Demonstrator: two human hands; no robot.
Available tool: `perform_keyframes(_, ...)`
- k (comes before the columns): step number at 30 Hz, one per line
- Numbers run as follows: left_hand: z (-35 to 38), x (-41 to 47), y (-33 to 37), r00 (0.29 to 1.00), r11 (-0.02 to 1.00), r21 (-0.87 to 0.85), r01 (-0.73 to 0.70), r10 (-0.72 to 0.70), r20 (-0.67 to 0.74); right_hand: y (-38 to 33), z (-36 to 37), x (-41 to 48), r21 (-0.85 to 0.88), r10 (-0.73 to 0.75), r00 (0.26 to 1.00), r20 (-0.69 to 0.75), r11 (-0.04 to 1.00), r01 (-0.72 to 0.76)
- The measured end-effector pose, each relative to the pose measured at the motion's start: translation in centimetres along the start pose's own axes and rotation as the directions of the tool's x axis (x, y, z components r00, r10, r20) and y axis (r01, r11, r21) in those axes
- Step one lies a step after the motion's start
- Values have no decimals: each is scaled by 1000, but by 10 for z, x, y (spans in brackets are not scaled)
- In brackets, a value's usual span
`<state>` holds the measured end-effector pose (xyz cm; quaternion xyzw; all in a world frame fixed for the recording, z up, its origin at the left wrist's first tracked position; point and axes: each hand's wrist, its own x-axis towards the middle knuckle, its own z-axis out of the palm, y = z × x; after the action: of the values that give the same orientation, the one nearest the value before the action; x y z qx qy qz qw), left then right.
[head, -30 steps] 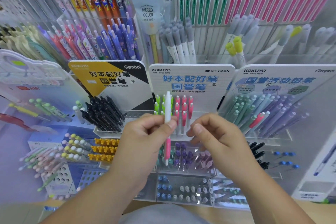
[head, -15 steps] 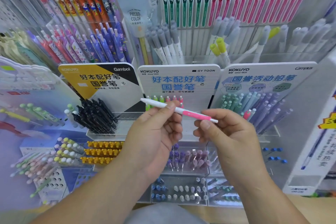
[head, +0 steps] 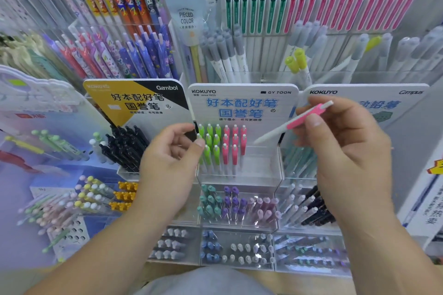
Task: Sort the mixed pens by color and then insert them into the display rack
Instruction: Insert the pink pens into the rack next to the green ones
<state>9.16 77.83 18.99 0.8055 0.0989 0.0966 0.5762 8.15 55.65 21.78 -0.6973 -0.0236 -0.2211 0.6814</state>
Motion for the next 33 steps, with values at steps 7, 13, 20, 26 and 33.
perform_keyframes(7, -4, 13, -19, 979, 956, 250, -155, 114, 170, 31, 22, -6, -376, -142, 965, 220, 900, 219)
perform_keyframes(13, -4, 16, -24, 980, 970, 193, -145, 115, 160, 49, 30, -12, -440, -169, 937, 305, 848, 296)
perform_keyframes(20, -5, 18, -27, 977, 975, 163, -150, 121, 175, 69, 32, -17, -462, -181, 922, 342, 822, 333)
perform_keyframes(26, -4, 19, -28, 979, 979, 151, -140, 114, 170, 80, 37, -25, -506, -122, 922, 368, 806, 308)
perform_keyframes(33, -5, 19, -28, 973, 982, 129, -135, 107, 203, 79, 39, -25, -528, -60, 938, 342, 813, 244)
